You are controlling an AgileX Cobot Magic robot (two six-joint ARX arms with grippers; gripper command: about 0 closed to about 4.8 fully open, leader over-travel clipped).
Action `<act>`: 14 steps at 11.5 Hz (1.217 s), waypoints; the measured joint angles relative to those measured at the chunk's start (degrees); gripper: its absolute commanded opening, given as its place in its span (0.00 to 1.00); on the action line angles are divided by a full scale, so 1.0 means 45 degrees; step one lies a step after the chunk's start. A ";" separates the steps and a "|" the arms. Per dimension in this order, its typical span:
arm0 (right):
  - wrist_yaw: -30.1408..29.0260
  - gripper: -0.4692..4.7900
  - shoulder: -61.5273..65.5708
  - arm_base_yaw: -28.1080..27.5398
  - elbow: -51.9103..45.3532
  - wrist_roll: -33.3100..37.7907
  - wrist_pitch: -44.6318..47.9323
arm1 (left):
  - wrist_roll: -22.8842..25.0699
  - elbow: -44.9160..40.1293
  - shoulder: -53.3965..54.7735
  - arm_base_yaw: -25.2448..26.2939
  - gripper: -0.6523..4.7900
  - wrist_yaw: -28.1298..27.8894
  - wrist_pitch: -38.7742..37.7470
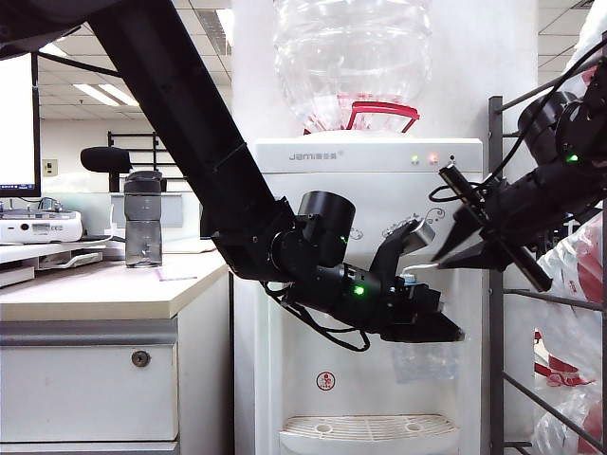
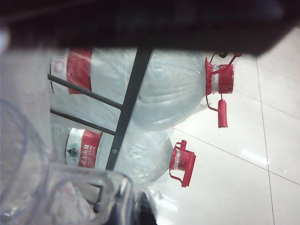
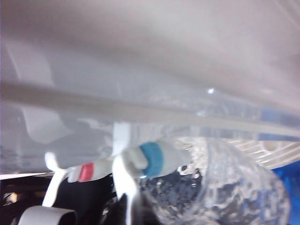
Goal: Pick up the plastic mug from the left desk, go to the cold water outlet of the water dispenser, press the vertical switch to get some water, then put the mug back on the desk.
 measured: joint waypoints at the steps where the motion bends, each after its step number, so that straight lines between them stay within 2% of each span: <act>1: -0.0015 0.17 0.0005 0.0015 0.0000 0.0015 -0.0005 | 0.0000 -0.0005 0.0000 0.0000 0.11 0.0000 0.0000; 4: 0.0005 0.17 0.0005 0.0015 0.0000 0.0044 -0.0010 | 0.0000 0.0000 0.0000 0.0000 0.11 0.0000 0.0000; 5: 0.0015 0.08 0.0005 0.0024 0.0000 0.0044 -0.0010 | 0.0000 -0.0005 0.0000 0.0005 0.11 0.0000 0.0000; 6: 0.0335 0.08 0.0024 0.0393 0.0005 0.0107 0.0063 | 0.0000 0.0000 0.0000 0.0005 0.11 -0.0005 0.0000; 14: 0.0452 0.08 0.0092 0.0457 0.0024 -0.0165 -0.0058 | 0.0000 -0.0005 0.0000 0.0000 0.11 -0.0005 0.0005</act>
